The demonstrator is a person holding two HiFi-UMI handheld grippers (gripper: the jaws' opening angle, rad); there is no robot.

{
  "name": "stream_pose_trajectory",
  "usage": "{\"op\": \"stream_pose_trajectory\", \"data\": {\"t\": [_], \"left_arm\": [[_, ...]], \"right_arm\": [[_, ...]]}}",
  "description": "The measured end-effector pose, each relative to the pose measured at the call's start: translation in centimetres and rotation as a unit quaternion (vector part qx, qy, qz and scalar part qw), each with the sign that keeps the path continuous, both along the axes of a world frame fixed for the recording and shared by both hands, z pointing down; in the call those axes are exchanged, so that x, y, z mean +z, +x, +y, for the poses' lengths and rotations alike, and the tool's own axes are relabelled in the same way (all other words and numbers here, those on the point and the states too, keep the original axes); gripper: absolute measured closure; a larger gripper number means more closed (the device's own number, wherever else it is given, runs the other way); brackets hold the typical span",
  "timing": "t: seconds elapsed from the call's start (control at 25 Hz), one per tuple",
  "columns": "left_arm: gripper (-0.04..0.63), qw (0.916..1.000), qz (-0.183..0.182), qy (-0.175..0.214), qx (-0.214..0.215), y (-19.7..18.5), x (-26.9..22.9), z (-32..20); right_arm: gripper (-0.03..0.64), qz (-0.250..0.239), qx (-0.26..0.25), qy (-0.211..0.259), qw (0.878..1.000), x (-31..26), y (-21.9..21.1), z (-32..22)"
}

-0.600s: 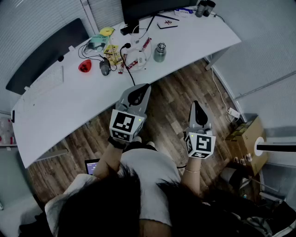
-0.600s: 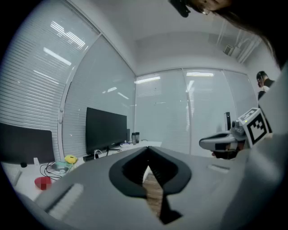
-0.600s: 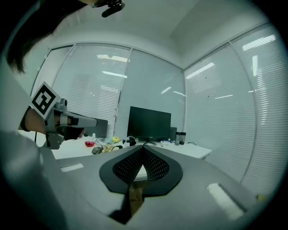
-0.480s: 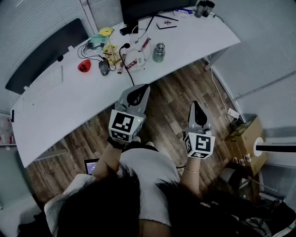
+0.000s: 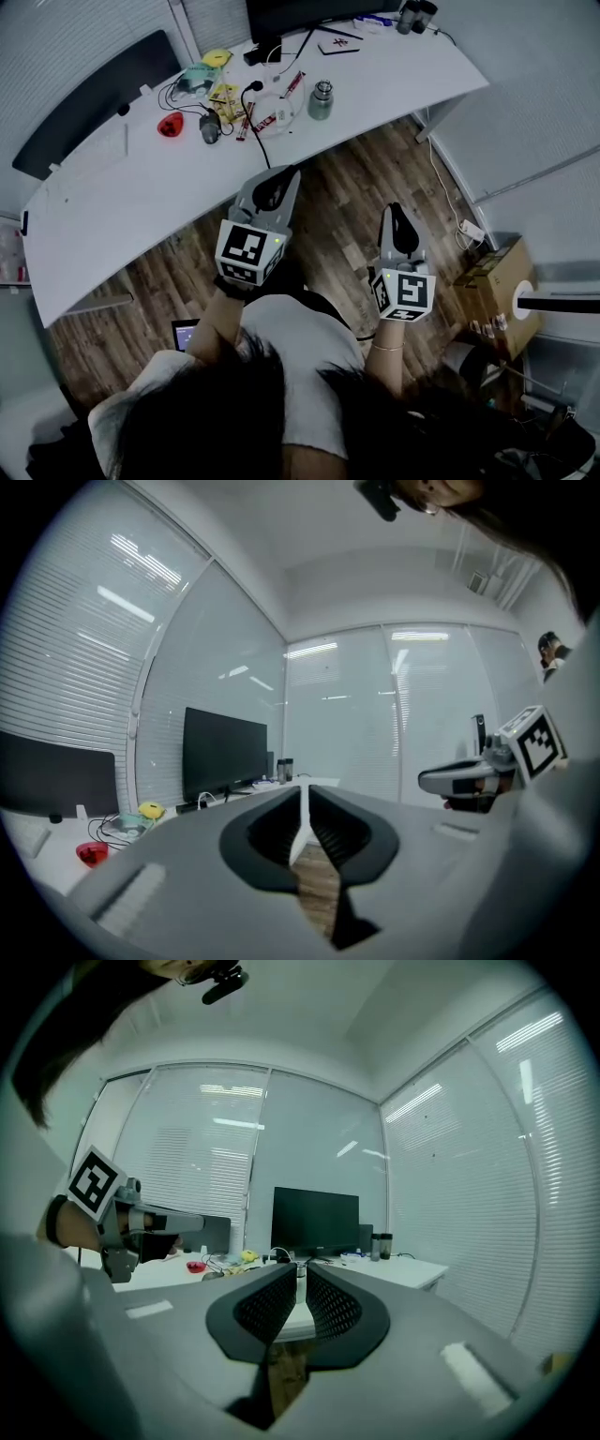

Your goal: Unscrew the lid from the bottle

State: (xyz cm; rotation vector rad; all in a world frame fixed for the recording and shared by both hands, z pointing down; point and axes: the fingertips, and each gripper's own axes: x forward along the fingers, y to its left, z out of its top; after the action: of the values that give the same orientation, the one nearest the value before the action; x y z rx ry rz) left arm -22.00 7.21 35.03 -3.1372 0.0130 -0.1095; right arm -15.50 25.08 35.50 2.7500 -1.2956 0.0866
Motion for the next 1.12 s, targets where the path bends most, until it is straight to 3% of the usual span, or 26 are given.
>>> {"op": "stream_pose_trajectory", "data": {"t": [0.28,0.48,0.6,0.84,1.12], "left_arm": [[0.529,0.9999,-0.003,-0.008,0.011,0.2,0.5,0.7],[0.474,0.9995,-0.016,-0.019,0.022,1.8,2.0,0.3],[0.428,0.9990,-0.024,-0.026,0.026,4.0,2.9,-0.6],[0.420,0.9991,-0.024,-0.028,0.018,10.2,3.5,-3.9],[0.356,0.9996,-0.016,-0.022,0.006,17.6,2.5,-8.7]], "right_arm": [[0.542,-0.015,-0.009,0.010,1.000,0.4,0.3,0.2],[0.511,-0.033,-0.006,0.015,0.999,1.4,2.1,-0.6],[0.494,-0.045,-0.006,0.014,0.999,2.1,3.9,-1.6],[0.468,-0.060,-0.013,0.011,0.998,2.8,9.9,-4.9],[0.451,-0.063,-0.026,0.018,0.998,2.2,17.0,-10.1]]}}
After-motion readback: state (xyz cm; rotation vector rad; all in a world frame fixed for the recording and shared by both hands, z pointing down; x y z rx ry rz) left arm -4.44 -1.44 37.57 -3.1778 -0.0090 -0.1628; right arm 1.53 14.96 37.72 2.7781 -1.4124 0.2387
